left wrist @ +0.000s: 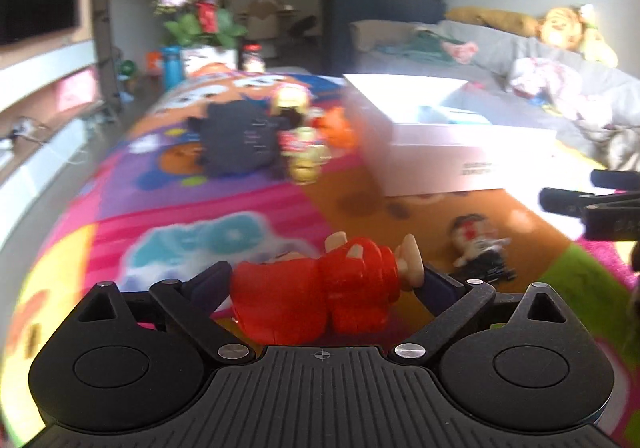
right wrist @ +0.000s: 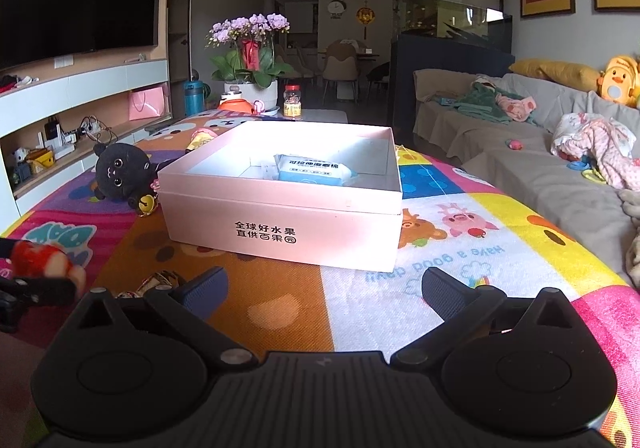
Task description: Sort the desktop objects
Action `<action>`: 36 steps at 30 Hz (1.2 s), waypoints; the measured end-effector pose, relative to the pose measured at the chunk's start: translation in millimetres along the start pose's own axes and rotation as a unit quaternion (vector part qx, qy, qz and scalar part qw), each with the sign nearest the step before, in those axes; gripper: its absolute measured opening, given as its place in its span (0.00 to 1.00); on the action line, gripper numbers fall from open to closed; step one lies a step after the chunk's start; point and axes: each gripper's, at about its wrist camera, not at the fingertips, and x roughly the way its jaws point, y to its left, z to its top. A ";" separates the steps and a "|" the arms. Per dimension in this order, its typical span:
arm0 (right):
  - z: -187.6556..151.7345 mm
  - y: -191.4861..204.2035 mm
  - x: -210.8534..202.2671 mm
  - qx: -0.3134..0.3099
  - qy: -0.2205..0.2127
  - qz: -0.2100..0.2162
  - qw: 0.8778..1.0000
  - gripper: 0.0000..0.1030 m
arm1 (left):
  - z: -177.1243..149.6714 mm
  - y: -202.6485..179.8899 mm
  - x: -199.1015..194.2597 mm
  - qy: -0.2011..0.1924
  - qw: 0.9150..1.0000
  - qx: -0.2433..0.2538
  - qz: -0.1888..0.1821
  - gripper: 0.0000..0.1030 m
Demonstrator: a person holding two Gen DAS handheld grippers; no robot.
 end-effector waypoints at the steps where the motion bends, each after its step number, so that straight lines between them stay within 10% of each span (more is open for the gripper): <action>1: 0.3 1.7 -0.4 -0.005 -0.001 -0.001 1.000 1.00 | -2.7 3.3 -2.8 0.004 1.000 0.000 0.014 0.97; 9: 19.9 27.6 3.3 0.026 0.048 0.140 0.989 0.97 | -18.3 31.8 -17.1 0.037 0.999 -0.013 0.004 0.98; 14: 19.5 61.2 26.7 -0.012 0.104 0.161 0.981 0.52 | -14.1 30.9 -22.0 0.033 0.999 -0.022 -0.003 0.99; 19: 8.5 50.1 13.4 -0.026 0.094 0.145 0.985 0.41 | -2.2 34.3 -15.2 0.050 0.997 -0.055 -0.025 0.99; 29: -16.0 -2.7 -12.6 0.013 0.082 0.081 0.993 0.43 | 31.4 -3.3 41.1 0.073 0.996 -0.041 -0.033 1.00; 36: -15.1 -8.0 -8.8 0.038 0.080 0.076 0.993 0.66 | 31.8 -50.4 47.9 0.071 0.992 0.045 -0.091 1.00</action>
